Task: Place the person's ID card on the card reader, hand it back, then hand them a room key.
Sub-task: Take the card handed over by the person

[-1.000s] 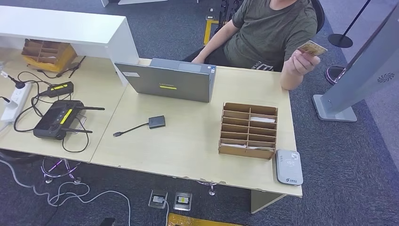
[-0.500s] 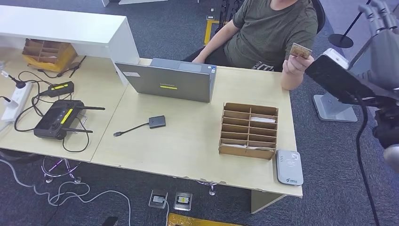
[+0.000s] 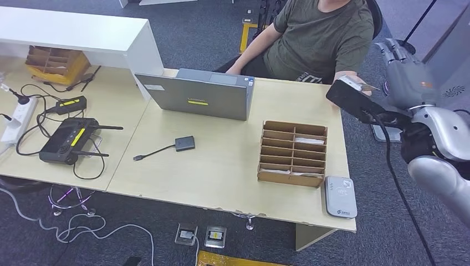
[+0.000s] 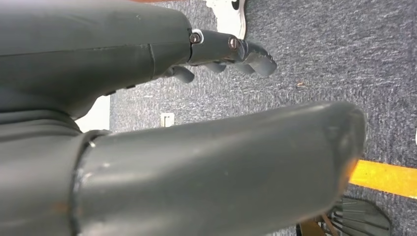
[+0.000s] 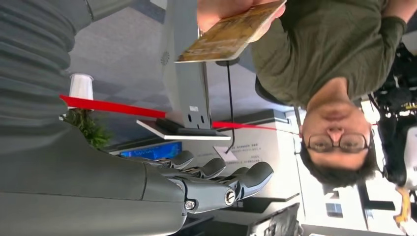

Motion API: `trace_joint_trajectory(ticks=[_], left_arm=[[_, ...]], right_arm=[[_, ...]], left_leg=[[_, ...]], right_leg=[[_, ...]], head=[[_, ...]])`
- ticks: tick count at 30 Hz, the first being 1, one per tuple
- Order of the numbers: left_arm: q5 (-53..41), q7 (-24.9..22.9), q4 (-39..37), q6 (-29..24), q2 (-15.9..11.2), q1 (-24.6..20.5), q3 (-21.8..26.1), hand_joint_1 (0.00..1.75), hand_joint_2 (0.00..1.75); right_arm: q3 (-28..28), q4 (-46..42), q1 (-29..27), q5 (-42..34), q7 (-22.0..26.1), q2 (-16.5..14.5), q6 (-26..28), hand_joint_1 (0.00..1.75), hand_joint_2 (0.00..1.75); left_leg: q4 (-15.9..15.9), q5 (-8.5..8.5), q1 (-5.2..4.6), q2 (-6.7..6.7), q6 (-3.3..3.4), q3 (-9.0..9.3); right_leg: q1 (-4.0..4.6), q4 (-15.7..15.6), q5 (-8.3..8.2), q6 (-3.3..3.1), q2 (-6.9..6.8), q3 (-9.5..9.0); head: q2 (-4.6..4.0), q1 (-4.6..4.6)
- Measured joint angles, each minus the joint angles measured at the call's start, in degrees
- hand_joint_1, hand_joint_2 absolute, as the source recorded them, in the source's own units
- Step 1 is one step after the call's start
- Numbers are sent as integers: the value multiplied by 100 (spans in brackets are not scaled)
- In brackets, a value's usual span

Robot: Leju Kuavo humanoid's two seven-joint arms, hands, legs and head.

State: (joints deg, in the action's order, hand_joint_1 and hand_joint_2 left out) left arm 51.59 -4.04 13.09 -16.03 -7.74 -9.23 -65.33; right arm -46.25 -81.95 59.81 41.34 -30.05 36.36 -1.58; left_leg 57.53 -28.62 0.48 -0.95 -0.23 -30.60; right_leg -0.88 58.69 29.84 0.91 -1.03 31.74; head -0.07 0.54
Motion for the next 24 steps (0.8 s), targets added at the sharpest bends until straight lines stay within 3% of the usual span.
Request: trace_joint_trajectory(ticks=[16,24], left_arm=[[-2,-1,0,-41,15,73,0,0,0],[-88,-1,-2,15,11,99,0,0,0]], right_arm=[[-187,1226,59,-208,130,-170,280,0,175],[-167,1417,-42,-341,12,-34,191,0,175]], left_leg=[[1,0,0,2,0,6],[3,0,-1,6,0,11]], right_leg=[[0,0,0,0,2,1],[0,-1,0,0,9,2]], head=[[0,1],[0,-1]])
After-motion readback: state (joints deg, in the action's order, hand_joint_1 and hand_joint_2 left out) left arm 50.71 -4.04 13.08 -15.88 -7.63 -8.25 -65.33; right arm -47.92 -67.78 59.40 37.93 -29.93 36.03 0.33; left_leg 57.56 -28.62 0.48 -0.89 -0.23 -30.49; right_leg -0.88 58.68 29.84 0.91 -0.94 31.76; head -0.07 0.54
